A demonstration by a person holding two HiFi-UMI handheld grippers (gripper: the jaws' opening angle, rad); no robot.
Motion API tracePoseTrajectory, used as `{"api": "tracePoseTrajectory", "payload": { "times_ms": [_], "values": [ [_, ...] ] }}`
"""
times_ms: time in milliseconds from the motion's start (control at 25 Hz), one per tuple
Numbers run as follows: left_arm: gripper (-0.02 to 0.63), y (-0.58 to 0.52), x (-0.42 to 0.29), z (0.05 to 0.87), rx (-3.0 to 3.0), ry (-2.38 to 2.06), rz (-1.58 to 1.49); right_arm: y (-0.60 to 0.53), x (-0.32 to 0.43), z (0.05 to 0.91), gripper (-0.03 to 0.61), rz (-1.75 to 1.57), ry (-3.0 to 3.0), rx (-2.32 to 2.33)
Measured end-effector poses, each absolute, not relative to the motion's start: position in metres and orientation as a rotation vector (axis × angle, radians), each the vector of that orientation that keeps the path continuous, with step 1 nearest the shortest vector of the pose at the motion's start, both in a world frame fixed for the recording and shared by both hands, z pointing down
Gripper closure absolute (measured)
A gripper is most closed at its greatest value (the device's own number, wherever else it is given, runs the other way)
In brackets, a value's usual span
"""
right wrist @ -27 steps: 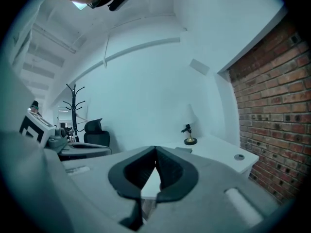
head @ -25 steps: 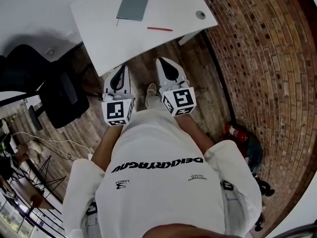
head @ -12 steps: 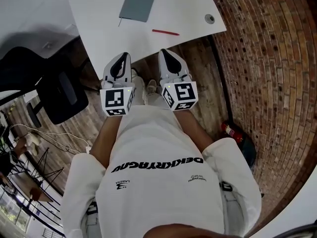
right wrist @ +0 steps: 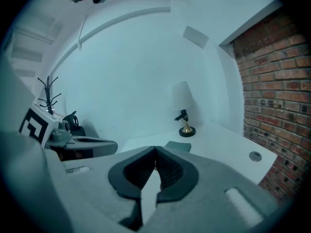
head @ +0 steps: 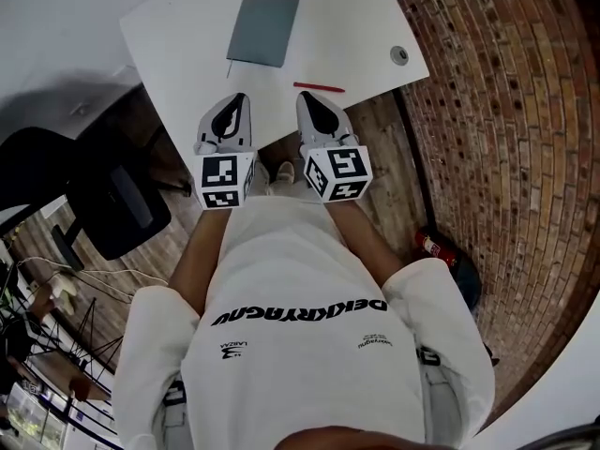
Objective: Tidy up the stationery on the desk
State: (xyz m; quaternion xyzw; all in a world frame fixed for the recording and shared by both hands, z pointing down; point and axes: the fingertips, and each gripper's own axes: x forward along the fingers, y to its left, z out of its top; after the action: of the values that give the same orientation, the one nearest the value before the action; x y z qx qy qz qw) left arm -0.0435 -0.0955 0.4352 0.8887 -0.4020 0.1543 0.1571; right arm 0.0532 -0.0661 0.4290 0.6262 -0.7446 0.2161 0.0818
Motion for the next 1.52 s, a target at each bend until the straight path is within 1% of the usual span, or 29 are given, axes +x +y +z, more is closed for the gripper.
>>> {"api": "tracePoseTrajectory", "payload": {
  "times_ms": [440,640,1000,1280,1520],
  "values": [
    [0.609,-0.188,-0.036,0.485,2.477,-1.079,0.538,-0.154,0.073,0.482,0.561,0.774,-2.096,1.941],
    [0.568,-0.222,-0.025,0.507,2.437,-1.086,0.579,-0.182,0.087,0.511,0.543,0.837,-2.076,1.906],
    [0.511,-0.257,-0.01,0.557,2.354,-1.065,0.668,-0.217,0.1,0.557,0.474,0.949,-2.027,1.853],
    [0.478,-0.294,-0.006,0.593,2.284,-1.059,0.723,-0.247,0.102,0.594,0.453,1.004,-1.97,1.811],
    [0.472,-0.321,-0.003,0.622,2.223,-1.031,0.773,-0.265,0.109,0.628,0.451,1.1,-1.879,1.783]
  ]
}}
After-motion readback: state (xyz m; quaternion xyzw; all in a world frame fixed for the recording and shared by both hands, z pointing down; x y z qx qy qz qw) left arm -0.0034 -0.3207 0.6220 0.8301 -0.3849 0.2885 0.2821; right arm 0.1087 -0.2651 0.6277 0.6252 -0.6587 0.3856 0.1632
